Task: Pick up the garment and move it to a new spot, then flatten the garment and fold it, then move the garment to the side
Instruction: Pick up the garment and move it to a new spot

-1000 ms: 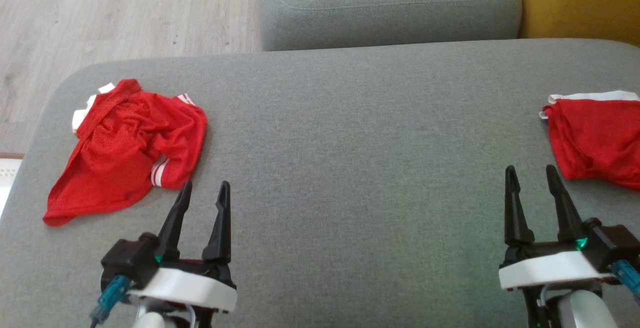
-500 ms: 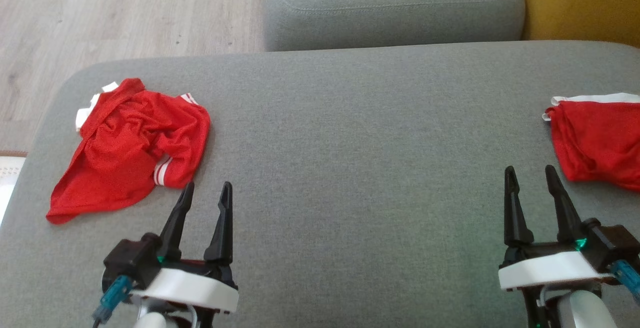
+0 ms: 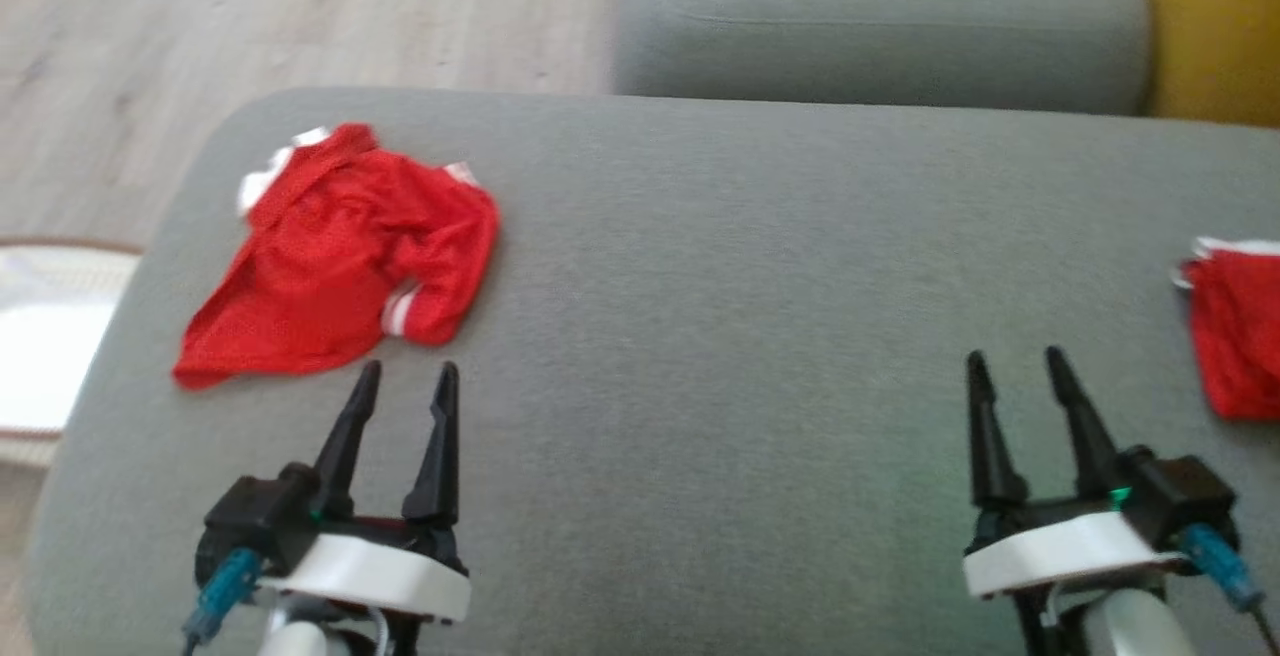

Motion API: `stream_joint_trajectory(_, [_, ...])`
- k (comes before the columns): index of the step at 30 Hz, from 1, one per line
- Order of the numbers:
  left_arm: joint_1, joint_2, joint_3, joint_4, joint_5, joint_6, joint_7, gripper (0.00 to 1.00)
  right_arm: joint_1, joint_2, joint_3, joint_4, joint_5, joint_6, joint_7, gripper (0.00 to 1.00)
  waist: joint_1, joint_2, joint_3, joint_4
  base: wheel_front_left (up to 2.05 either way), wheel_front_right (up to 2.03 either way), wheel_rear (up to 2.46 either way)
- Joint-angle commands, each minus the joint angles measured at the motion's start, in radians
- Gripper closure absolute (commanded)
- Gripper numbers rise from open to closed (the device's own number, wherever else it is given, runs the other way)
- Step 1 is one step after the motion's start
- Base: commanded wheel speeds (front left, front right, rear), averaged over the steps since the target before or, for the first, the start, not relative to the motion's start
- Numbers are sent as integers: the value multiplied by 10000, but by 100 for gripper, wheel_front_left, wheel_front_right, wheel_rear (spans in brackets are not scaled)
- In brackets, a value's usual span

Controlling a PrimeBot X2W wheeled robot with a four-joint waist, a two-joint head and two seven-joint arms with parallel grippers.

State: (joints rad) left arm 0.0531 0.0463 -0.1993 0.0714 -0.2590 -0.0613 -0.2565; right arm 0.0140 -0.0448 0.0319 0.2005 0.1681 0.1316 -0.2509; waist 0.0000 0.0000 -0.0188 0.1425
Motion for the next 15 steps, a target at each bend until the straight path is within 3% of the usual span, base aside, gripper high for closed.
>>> stream_joint_trajectory(1, [-610,39,516,-304,136,21,-53,0,-164,-55,416,-199,108,-9,-109,0,0,0,-22,574,0,0,0])
stream_joint_trajectory(15, [-532,39,1504,-242,364,-59,-53,0,-287,-55,1377,358,425,-9,-109,0,0,0,-170,2650,0,0,0])
